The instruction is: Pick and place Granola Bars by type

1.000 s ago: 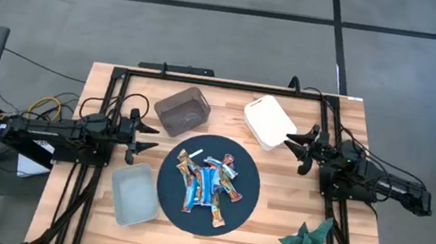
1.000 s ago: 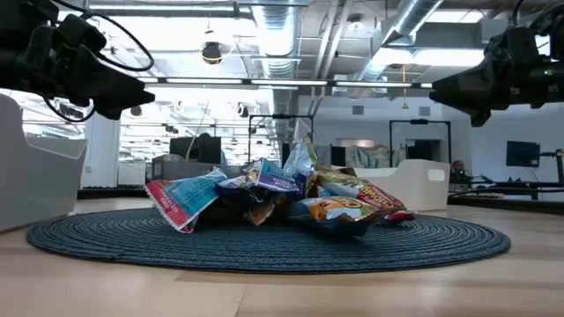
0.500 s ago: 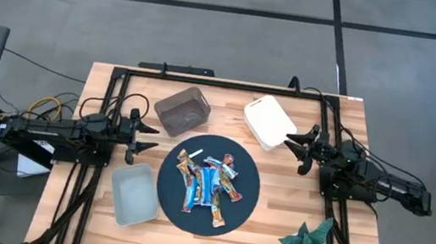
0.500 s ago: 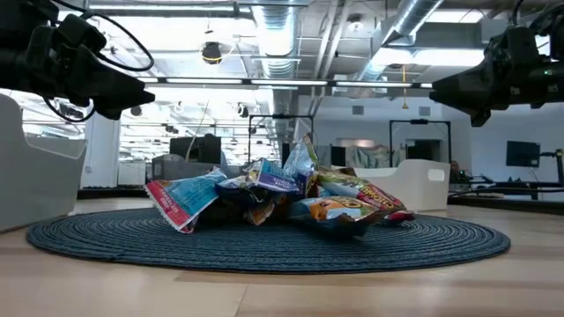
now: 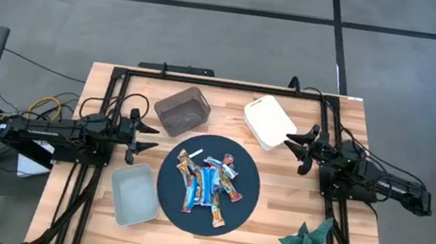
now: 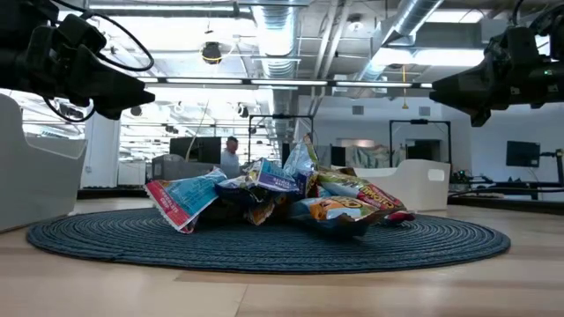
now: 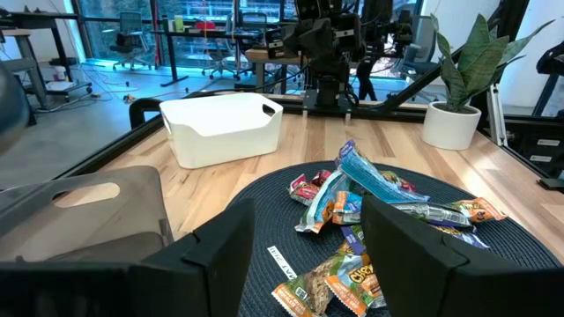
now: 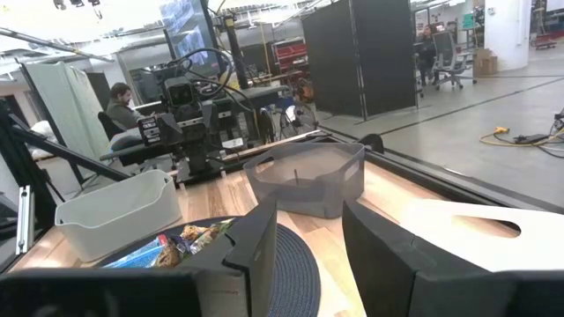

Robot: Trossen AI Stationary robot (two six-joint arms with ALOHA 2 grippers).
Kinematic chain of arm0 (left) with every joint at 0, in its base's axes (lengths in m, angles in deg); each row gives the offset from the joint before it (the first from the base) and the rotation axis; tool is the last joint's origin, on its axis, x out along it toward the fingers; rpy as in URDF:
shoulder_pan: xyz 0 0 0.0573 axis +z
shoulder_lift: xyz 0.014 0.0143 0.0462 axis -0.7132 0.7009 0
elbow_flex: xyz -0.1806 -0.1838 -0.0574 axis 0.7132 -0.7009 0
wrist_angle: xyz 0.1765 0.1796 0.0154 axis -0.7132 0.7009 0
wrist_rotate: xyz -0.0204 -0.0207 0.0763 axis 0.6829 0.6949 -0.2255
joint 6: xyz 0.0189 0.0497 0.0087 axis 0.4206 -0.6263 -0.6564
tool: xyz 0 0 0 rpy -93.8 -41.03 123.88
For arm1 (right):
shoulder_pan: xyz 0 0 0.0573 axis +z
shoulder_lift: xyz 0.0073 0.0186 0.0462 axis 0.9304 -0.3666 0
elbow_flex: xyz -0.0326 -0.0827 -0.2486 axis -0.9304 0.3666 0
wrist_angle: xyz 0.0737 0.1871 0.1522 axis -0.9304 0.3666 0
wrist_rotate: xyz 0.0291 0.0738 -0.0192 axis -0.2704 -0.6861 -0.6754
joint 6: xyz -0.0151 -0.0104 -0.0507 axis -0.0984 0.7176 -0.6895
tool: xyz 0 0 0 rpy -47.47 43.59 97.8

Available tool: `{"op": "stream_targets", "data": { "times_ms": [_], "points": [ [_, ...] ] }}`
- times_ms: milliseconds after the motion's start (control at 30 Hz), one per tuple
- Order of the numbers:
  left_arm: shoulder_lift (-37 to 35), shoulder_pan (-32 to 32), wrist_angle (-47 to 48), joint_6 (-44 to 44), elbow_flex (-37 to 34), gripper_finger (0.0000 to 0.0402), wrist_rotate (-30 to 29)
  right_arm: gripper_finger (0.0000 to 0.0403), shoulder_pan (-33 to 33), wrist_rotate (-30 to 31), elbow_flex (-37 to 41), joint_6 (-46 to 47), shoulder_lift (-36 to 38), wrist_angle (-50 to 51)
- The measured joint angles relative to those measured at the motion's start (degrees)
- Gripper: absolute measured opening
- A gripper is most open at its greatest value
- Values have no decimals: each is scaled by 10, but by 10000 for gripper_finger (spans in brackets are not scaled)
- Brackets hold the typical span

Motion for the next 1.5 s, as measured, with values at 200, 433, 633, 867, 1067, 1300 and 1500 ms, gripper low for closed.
{"op": "stream_targets", "data": {
  "times_ms": [200, 433, 633, 867, 1067, 1300, 1500],
  "points": [
    [0, 0, 0, 0, 0, 203, 0, 125, 0, 0, 0, 0, 0, 0],
    [0, 0, 0, 0, 0, 203, 0, 125, 0, 0, 0, 0, 0, 0],
    [0, 0, -13, 37, -1, 203, -1, 125, 0, 0, 0, 0, 0, 0],
    [0, 0, -36, 365, -1, 203, -30, 125, 0, 0, 0, 0, 0, 0],
    [0, 0, -48, 631, -1, 203, -56, 125, 0, 0, 0, 1, 0, -1],
    [0, 0, -40, 635, -1, 203, -103, 125, 0, 3, 0, 325, 0, -103],
    [0, 0, -27, 638, 0, 203, -160, 125, -1, 3, 0, 422, 0, -132]
  ]
}}
